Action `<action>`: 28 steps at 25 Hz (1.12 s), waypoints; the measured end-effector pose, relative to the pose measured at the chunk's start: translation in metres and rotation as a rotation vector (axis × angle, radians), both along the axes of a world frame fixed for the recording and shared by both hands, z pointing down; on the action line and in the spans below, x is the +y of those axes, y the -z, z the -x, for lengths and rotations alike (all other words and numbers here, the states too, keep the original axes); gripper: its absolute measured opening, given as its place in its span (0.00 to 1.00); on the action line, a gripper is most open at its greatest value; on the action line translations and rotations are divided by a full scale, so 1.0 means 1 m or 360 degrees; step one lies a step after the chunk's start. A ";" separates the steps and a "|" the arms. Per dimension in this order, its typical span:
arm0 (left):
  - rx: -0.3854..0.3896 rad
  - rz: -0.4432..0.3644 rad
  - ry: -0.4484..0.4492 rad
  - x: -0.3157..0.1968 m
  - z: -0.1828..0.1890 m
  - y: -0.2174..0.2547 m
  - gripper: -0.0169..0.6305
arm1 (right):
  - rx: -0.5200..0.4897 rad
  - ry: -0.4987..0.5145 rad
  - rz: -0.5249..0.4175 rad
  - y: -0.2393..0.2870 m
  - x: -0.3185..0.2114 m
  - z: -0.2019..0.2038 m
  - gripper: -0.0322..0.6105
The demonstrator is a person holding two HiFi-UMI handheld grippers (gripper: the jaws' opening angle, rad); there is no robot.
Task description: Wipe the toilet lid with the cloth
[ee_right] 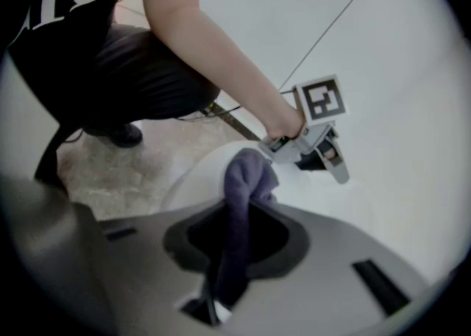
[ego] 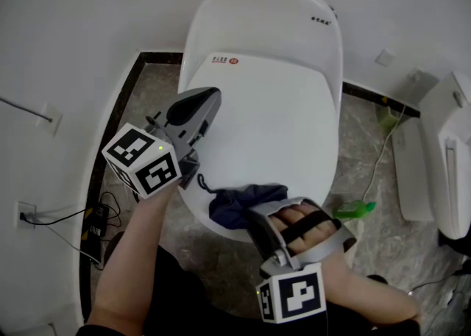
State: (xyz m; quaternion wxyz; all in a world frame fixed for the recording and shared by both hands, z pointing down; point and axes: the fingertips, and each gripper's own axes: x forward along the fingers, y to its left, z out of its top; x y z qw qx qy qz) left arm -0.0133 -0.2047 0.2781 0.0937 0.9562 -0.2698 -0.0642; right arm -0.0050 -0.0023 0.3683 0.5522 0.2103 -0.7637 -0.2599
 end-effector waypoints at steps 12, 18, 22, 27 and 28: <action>0.0152 0.0087 0.0372 -0.052 0.078 -0.004 0.05 | -0.0079 -0.0212 -0.0195 0.054 -0.147 -0.026 0.17; 0.0202 0.0192 0.0442 -0.062 0.087 -0.013 0.05 | -0.0015 -0.0286 -0.0218 0.064 -0.254 -0.028 0.17; 0.0180 0.0083 0.0504 -0.058 0.094 0.001 0.05 | 0.0043 -0.0339 -0.0253 0.063 -0.306 -0.025 0.17; 0.0194 0.0110 0.0521 -0.060 0.101 -0.005 0.05 | 0.0156 -0.0360 -0.0191 0.040 -0.340 -0.027 0.17; 0.0216 0.0124 0.0517 -0.060 0.102 -0.005 0.05 | 0.0172 -0.0374 -0.0164 0.034 -0.343 -0.029 0.17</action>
